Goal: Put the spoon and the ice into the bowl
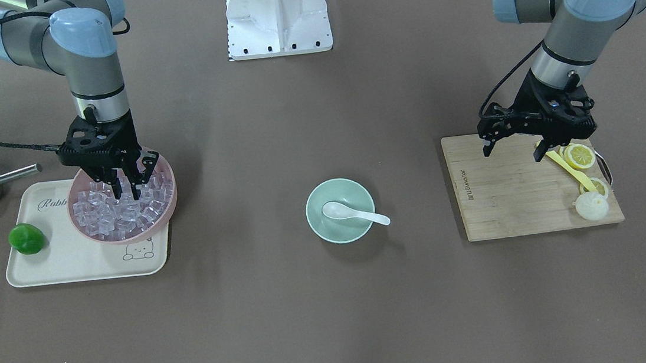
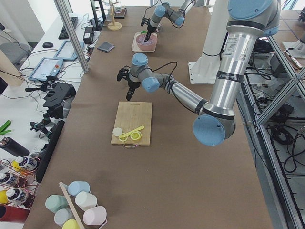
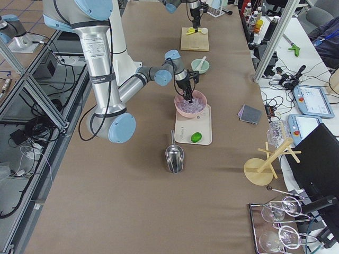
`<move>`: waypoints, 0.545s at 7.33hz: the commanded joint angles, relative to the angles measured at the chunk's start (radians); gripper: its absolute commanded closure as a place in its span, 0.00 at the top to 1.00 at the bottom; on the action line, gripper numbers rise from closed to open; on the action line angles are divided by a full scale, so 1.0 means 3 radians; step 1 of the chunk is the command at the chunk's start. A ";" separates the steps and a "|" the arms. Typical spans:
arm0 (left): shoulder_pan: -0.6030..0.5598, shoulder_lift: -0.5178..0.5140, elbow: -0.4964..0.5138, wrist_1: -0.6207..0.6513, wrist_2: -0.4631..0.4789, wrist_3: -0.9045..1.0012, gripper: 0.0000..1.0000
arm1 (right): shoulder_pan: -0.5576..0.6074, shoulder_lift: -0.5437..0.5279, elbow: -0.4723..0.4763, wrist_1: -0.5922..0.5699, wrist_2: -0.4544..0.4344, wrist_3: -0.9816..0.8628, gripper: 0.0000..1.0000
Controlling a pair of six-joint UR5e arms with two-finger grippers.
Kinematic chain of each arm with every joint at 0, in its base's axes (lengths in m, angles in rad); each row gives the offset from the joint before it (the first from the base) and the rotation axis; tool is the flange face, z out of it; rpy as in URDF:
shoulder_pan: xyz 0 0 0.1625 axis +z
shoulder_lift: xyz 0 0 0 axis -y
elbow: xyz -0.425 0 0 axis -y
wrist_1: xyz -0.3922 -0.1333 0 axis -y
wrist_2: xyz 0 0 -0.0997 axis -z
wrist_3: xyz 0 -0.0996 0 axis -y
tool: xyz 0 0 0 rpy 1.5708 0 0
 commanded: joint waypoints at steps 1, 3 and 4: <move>0.0001 -0.0010 0.0002 0.0003 -0.0020 0.0008 0.98 | 0.0090 0.0126 0.0066 -0.0002 0.0033 -0.0004 0.00; -0.0040 -0.0031 -0.0003 0.0039 -0.0076 0.0065 0.98 | 0.0076 0.0458 0.0046 0.0003 0.0017 0.0006 0.00; -0.0233 -0.0011 0.0032 0.0059 -0.0274 0.0414 0.99 | 0.0040 0.0601 0.0031 -0.0002 0.0007 0.0051 0.00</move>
